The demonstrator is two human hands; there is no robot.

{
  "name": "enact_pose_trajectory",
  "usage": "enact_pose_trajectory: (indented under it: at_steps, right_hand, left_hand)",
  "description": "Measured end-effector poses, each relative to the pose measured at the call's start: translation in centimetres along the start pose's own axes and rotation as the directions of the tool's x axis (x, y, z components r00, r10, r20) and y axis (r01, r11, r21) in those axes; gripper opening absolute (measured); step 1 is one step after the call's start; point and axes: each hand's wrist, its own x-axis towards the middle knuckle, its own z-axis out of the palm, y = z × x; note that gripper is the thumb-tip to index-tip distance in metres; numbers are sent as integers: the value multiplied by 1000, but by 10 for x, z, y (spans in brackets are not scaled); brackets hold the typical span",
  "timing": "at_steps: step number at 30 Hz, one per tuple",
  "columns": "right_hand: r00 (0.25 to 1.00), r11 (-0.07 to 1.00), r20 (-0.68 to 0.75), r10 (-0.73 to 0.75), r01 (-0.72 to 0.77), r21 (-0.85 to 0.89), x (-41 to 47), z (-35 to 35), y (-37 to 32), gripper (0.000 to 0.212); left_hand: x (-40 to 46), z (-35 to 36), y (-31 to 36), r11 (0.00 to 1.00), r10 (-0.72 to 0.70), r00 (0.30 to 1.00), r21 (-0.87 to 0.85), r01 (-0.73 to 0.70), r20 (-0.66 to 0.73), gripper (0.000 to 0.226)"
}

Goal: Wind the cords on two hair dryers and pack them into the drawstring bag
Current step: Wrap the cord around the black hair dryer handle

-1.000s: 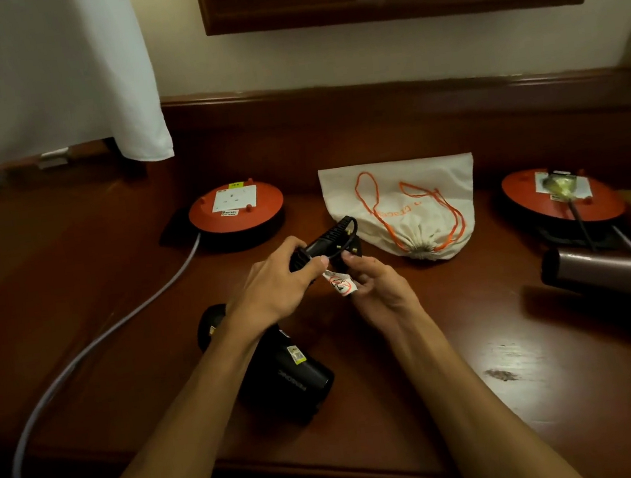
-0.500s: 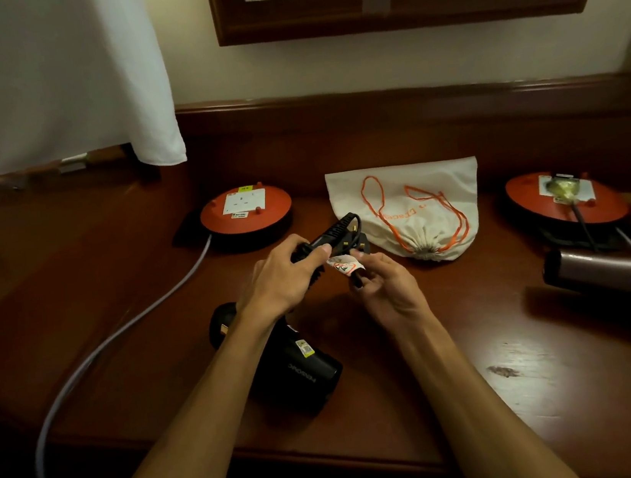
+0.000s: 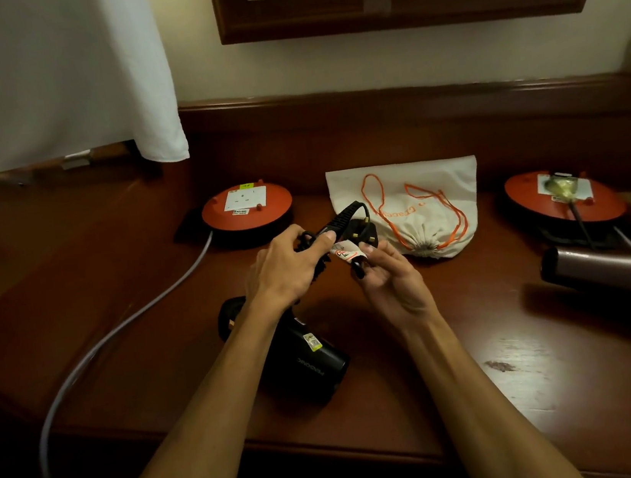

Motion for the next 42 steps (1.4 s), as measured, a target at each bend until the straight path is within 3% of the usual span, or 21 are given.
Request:
enact_pose_trajectory:
  at_steps: [9,16,20,24,30,38,42]
  right_hand:
    - [986,993,157,-52,67,-95,-5,5,-7,28]
    - [986,993,165,-28,46,-106,-5,4,-14,20]
    - [979,950,199,47,18,-311,-7,4,-23,47]
    - [985,906,162,53,20,-423,-9,4,-22,47]
    - [989,897,145,15,51,-439,-7,8,-18,44]
    - [996,911,93,13,27,-411,-7,7,-20,44]
    - [990,908,142,15,46,-416,-7,7,-19,54]
  left_hand:
    - [0,0,2,999,-9,999,-41,10,32,49]
    - [-2,1,4,997,15,998,-75,-10,58,51]
    - [0,0,-5,990,85,992,-119,-73,94,31]
    - [5,-3,-15,980,128,985,-165,-108,116,30]
    - [7,1,-17,977,116,993,-177,-119,-31,34]
    - [6,4,-13,978,84,995,-188,-93,-54,33]
    - [5,6,-11,985,65,994,-156,-77,-85,24]
